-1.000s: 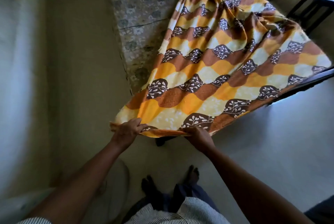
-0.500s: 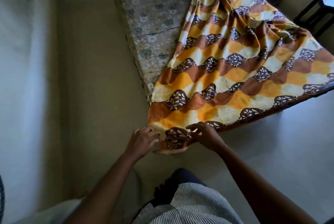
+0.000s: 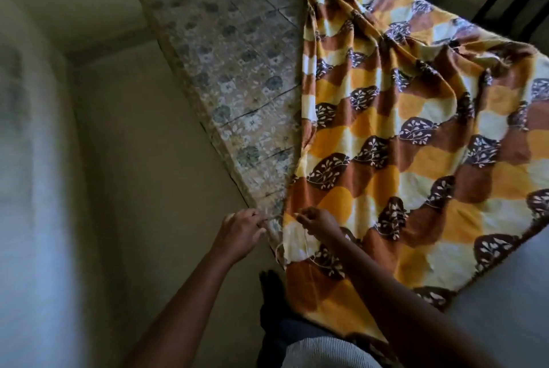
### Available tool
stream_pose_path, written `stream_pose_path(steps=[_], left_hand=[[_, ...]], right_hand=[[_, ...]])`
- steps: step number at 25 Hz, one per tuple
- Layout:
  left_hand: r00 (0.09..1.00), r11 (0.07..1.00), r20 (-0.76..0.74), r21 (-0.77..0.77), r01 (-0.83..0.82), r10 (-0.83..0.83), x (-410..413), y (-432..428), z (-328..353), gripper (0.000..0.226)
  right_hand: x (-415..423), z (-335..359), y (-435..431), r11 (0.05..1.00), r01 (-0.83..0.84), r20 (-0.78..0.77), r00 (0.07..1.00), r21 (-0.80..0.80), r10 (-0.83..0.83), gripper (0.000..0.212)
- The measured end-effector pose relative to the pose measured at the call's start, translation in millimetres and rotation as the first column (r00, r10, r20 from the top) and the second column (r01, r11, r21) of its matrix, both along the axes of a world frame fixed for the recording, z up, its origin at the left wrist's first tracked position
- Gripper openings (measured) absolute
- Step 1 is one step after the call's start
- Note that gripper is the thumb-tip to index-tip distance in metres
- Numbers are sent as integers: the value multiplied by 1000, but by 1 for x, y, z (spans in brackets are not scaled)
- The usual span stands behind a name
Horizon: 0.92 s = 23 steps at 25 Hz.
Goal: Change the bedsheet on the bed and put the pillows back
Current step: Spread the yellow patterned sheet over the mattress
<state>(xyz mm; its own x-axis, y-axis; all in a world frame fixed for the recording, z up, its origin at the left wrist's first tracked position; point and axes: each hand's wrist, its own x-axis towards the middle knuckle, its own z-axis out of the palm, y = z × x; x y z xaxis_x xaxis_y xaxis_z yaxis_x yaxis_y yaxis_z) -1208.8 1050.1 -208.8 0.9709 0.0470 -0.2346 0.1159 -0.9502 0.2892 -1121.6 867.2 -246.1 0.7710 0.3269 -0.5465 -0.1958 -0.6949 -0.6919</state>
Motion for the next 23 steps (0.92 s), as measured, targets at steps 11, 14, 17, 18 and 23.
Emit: stream_pose_path(steps=[11,14,17,18,23], left_hand=[[893,905,-149,-71,419,-425,189,70,-39,40],[767,771,-94,-144,620,-635,231,56,-34,61],[493,495,82,-2,869,-866,268,42,-26,75],[372,386,160,64,920,-914,279,34,-20,63],[64,90,175,145,985,-982,321,14,16,31]], right_hand=[[75,-65,93,786,585,-131,779,-198,-613,36],[68,-40,81,750,660,-23,750,-48,-661,19],[61,2,83,626,780,93,621,32,-778,3],[60,16,87,572,818,98,566,52,-819,7],[52,74,110,551,830,230,521,87,-822,23]])
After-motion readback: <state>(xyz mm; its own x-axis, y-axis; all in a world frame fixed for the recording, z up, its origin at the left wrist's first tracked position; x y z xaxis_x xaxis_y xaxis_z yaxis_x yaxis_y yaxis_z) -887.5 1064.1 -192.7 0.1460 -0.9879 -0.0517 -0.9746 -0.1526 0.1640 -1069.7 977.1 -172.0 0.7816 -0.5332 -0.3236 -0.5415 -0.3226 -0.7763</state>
